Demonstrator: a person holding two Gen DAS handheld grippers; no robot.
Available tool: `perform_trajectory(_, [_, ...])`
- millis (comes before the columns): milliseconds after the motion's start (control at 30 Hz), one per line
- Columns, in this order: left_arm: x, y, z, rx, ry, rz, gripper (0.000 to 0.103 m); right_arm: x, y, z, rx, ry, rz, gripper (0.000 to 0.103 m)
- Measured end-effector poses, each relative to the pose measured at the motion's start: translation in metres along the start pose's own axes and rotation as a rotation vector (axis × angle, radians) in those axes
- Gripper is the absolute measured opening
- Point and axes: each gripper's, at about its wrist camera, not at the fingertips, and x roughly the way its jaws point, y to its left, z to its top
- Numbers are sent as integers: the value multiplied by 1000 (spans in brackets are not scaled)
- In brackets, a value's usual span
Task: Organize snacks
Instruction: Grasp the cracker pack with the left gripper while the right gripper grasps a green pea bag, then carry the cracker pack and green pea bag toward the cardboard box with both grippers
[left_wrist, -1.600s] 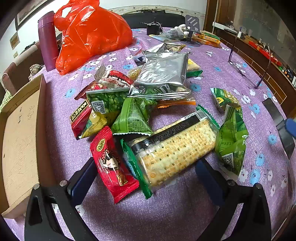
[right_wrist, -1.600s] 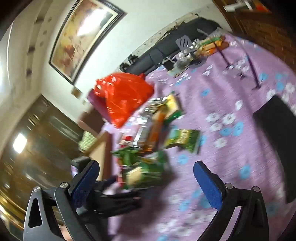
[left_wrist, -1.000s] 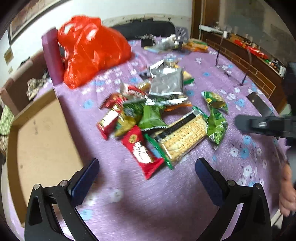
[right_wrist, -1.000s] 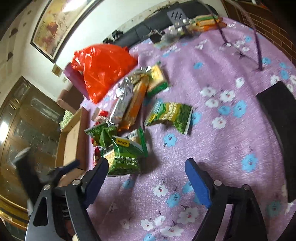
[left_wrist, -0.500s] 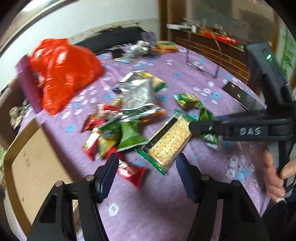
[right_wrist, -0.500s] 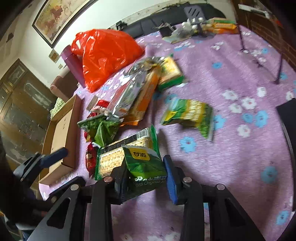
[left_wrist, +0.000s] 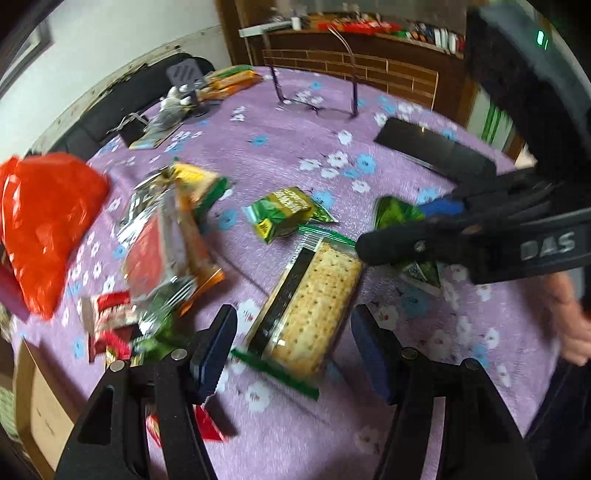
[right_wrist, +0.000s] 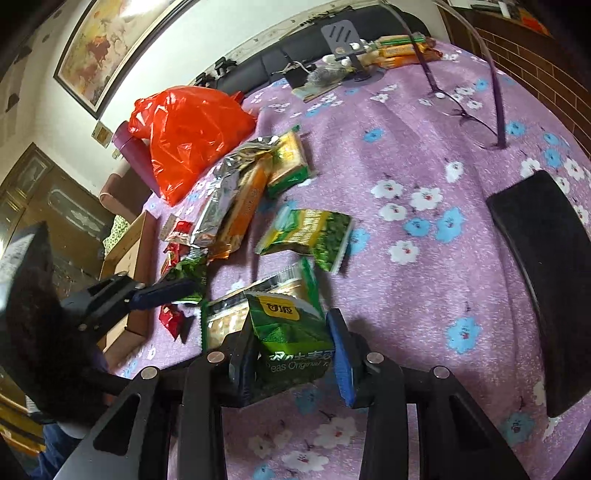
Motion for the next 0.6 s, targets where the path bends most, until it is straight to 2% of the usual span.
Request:
perform_trajectory(200, [25, -10, 12, 43, 57, -4, 63, -10, -8, -3, 2, -25, -6, 39])
perform_trajectory(267, [25, -10, 15, 29, 46, -19, 52, -11, -10, -4, 4, -28, -9, 39])
perform_trajectory(333, [24, -11, 15, 4, 46, -33, 45, -11, -11, -5, 6, -27, -7, 39])
perform_trajectory(467, [17, -16, 4, -88, 34, -13, 45, -12, -12, -5, 0, -31, -19, 39])
perform_trajectory(600, [3, -19, -17, -197, 26, -8, 45, -11, -4, -7, -62, -40, -73, 39])
